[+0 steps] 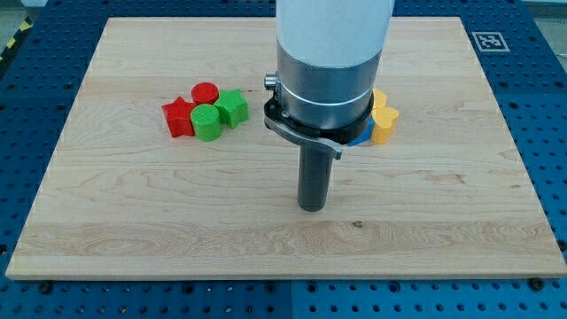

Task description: Push the green circle and green star to the top center of the board

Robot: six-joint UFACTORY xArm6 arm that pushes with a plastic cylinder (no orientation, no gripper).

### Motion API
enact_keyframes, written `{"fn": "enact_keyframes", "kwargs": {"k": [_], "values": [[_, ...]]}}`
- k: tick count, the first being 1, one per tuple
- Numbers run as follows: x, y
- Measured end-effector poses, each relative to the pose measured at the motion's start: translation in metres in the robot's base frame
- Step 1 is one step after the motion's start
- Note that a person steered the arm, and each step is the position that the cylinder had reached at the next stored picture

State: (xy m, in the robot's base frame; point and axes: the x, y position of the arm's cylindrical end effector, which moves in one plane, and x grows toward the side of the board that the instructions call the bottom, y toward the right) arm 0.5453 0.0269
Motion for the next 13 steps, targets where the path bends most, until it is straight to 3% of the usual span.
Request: {"fn": "enact_keyframes", "kwargs": {"k": [3,5,6,8,13], "values": [[-0.005,0.001],[-0.08,-0.03],[-0.062,-0.051],[-0.07,-0.174],[-0.108,-0.13]]}}
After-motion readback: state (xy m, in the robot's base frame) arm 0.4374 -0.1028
